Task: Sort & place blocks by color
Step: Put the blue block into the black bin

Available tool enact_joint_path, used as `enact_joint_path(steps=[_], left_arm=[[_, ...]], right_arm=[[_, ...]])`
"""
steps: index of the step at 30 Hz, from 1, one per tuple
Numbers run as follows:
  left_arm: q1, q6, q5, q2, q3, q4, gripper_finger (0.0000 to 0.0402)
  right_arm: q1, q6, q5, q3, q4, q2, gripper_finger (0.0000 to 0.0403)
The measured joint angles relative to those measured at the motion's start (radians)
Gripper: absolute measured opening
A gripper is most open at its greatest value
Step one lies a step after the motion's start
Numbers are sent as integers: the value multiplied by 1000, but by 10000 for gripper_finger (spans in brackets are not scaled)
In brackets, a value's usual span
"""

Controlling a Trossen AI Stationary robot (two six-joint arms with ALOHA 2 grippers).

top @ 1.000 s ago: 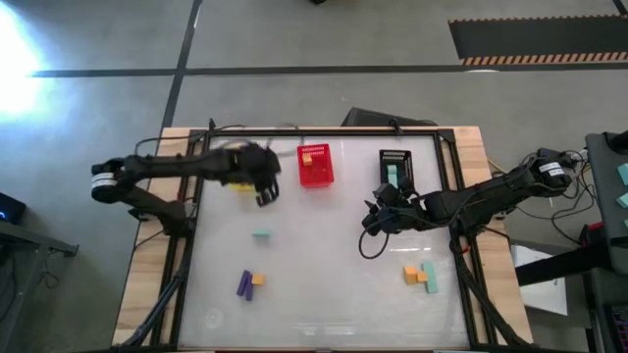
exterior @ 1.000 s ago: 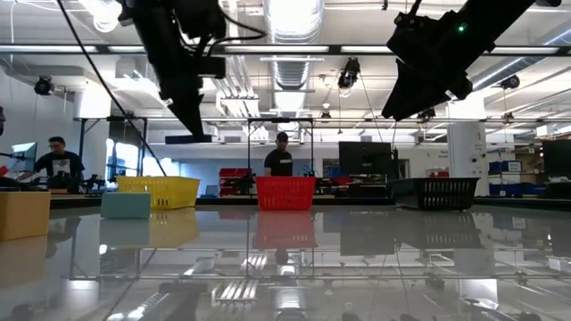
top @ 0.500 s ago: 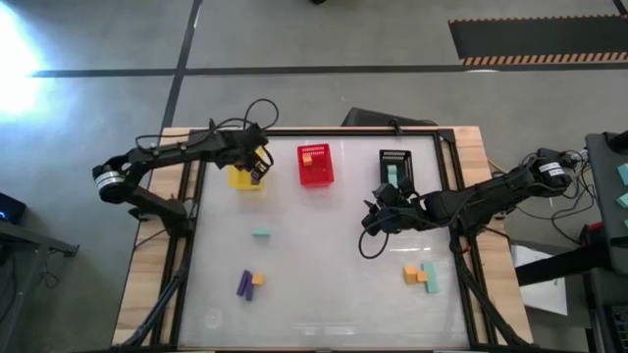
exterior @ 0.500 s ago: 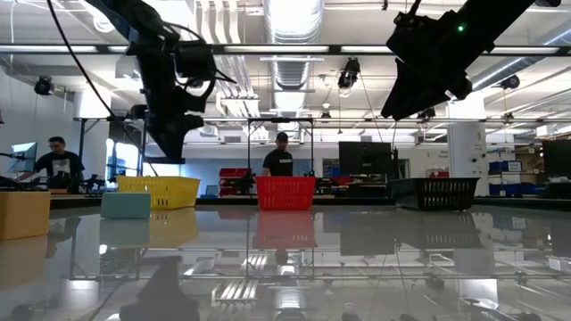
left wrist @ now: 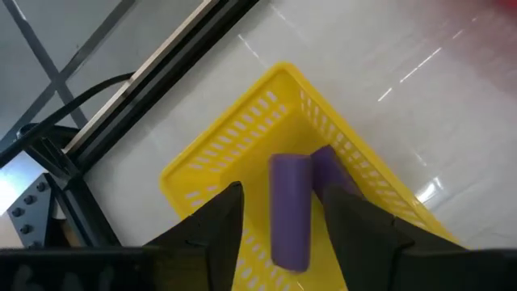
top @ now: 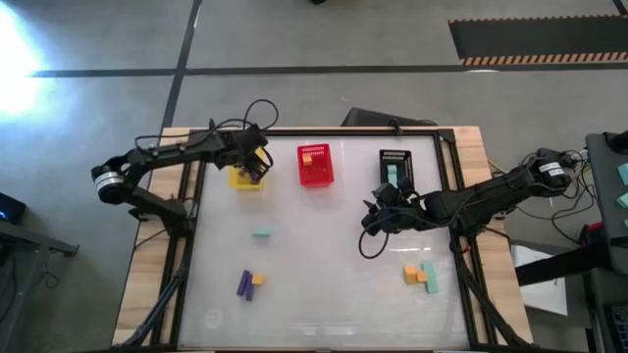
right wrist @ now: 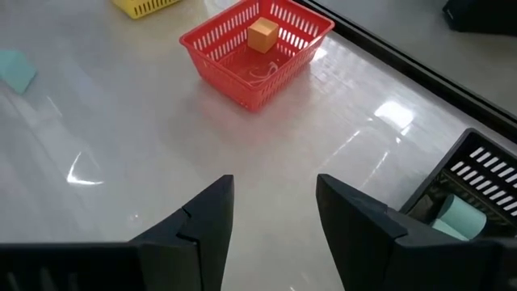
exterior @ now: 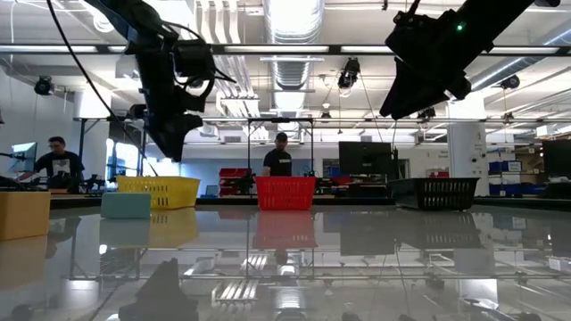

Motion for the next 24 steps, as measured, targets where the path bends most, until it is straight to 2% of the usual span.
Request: enact_joint_path(steps=[4,8,10,16,20,24], left_arm=[[-10,-1,23,-29,0,-15,171],[-82,-60,173,-95,4,-83,173],[-155,-79,225,-135,-3,-76,173],[-433,-170,276,-214,-12,-79,173],[-624,-188,282,-225,-24,-78,173],[-756,-251,279,-205,-43,-76,173]], right_arm=[[0,0,0,0,0,0,169],[0,0,0,-3,2,0,169],[0,0,0,-4,2,0,169],[0,0,1,-4,4,0,169],[0,0,1,-6,6,0,169],[0,0,1,-6,6,0,169]])
